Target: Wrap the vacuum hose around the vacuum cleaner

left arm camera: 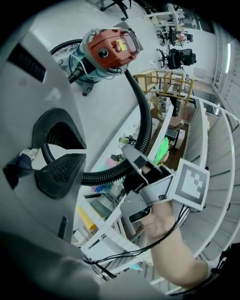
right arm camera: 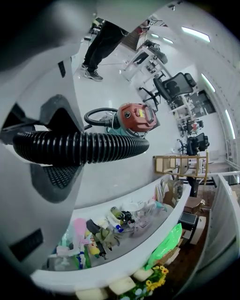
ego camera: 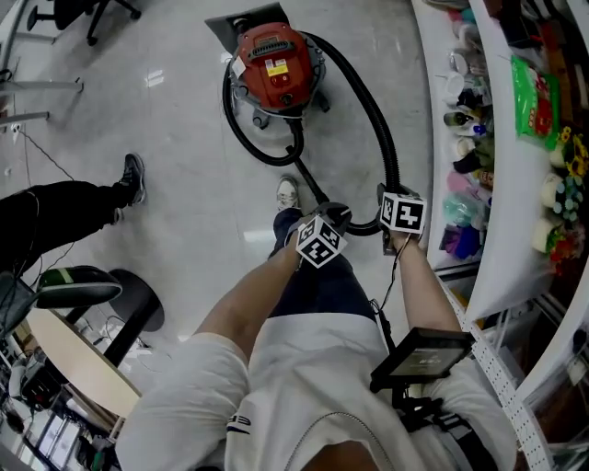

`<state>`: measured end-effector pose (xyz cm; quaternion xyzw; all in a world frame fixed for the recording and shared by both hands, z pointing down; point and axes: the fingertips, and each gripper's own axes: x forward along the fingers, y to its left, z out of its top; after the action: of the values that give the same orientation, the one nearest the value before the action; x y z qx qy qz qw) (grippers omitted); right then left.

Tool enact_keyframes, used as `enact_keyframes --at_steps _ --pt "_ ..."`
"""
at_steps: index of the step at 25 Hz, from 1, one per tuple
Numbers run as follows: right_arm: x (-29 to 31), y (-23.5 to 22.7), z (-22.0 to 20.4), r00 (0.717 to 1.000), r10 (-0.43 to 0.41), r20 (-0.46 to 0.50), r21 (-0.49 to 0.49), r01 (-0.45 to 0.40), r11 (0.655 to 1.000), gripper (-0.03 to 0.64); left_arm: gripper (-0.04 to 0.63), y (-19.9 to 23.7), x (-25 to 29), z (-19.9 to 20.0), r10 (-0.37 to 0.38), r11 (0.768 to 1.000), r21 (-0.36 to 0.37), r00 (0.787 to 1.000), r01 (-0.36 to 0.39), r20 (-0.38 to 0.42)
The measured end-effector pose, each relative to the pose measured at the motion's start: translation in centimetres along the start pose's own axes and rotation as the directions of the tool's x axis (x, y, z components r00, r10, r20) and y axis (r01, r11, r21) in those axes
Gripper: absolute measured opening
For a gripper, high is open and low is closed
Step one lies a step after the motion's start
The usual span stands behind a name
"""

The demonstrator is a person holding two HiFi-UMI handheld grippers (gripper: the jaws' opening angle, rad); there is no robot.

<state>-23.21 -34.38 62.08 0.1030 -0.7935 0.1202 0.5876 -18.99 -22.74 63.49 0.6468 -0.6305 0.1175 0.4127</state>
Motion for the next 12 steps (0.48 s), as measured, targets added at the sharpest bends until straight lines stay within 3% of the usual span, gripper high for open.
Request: enact_keyframes --at_steps 4,8,12 --pt "-0.4 -0.3 -2.2 0.999 0.035 -0.012 0.024 -0.035 0.999 0.164 0.022 -3.8 0.7 -2.0 -0.023 0.999 0.035 1.0 0.023 -0.006" --pt "-0.9 -1.5 -4.6 0.998 0.057 -0.032 0.058 -0.055 0.997 0.164 0.117 -8.0 1.6 -3.7 -0.087 0.996 0.032 0.996 0.087 -0.01" --pt "-1.3 -2.9 -7.7 0.995 0.075 -0.063 0.127 -0.066 0.99 0.164 0.152 -11.1 2.1 -5.5 -0.12 0.992 0.047 0.993 0.12 -0.006"
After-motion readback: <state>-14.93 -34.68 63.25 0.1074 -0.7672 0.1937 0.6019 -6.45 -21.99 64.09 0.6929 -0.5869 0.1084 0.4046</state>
